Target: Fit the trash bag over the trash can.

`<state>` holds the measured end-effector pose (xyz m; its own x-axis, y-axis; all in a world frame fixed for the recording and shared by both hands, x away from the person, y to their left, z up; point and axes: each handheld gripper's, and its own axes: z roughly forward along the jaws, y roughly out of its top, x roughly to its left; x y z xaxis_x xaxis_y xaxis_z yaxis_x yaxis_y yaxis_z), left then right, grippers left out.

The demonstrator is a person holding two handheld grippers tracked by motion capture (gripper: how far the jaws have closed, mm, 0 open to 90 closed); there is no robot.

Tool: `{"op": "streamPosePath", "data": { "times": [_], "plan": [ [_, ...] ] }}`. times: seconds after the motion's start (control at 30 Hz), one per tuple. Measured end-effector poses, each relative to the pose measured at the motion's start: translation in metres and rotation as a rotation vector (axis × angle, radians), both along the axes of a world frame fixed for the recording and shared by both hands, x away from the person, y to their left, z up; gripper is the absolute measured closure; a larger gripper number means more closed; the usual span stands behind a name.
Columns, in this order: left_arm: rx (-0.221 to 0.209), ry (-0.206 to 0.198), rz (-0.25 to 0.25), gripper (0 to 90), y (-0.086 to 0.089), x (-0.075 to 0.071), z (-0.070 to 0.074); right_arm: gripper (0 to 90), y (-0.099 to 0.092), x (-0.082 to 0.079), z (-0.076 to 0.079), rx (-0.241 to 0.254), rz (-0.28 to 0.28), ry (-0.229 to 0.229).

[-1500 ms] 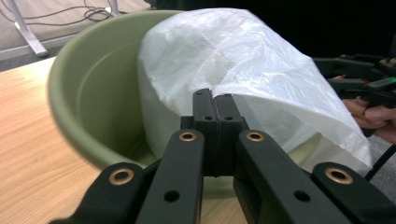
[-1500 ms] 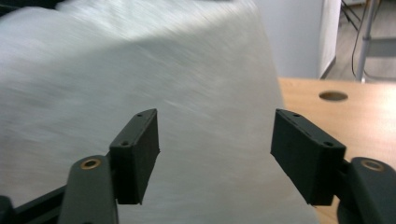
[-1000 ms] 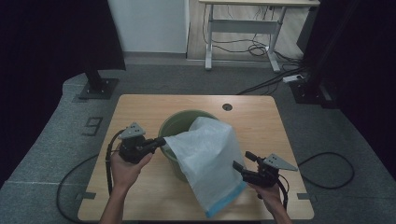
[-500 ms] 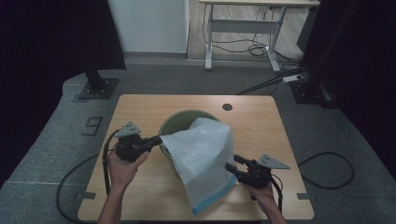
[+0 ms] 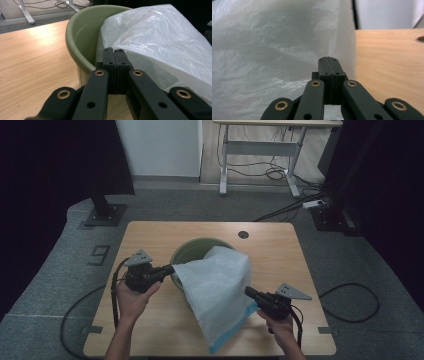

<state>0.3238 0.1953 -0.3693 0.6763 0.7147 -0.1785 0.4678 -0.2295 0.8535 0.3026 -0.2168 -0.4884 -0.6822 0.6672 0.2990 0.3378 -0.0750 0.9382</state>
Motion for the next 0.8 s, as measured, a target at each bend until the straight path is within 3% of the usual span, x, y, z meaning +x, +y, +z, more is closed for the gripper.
{"op": "streamPosePath", "data": {
  "times": [0.1,0.2,0.23,0.27,0.33,0.47,0.57,0.63,0.8],
  "plan": [
    [0.014,0.004,-0.022,75.5,-0.003,0.000,0.003,89.0,-0.009,0.000,0.009,0.007,-0.049,-0.011],
    [0.006,-0.025,-0.057,60.5,-0.005,-0.005,0.007,89.1,-0.020,0.001,0.021,0.009,-0.086,-0.023],
    [0.001,-0.042,-0.056,48.8,-0.004,-0.008,0.008,89.1,-0.026,0.000,0.029,0.013,-0.107,-0.034],
    [-0.002,-0.054,-0.052,48.8,-0.004,-0.009,0.008,89.1,-0.026,0.000,0.029,0.013,-0.107,-0.034],
    [-0.006,-0.058,-0.051,39.9,-0.004,-0.011,0.009,89.1,-0.033,0.000,0.037,0.031,-0.124,-0.042],
    [-0.019,-0.072,-0.092,35.3,-0.002,-0.017,0.012,89.1,-0.037,-0.003,0.043,0.021,-0.145,-0.061],
    [-0.004,-0.078,-0.129,27.2,0.003,-0.023,0.015,89.1,-0.044,-0.004,0.046,0.020,-0.163,-0.061],
    [0.010,-0.086,-0.136,21.6,0.006,-0.026,0.015,89.1,-0.050,-0.004,0.046,0.040,-0.168,-0.052],
    [-0.008,-0.089,-0.132,20.7,0.008,-0.029,0.015,89.1,-0.055,-0.006,0.048,0.038,-0.180,-0.057]
  ]
}}
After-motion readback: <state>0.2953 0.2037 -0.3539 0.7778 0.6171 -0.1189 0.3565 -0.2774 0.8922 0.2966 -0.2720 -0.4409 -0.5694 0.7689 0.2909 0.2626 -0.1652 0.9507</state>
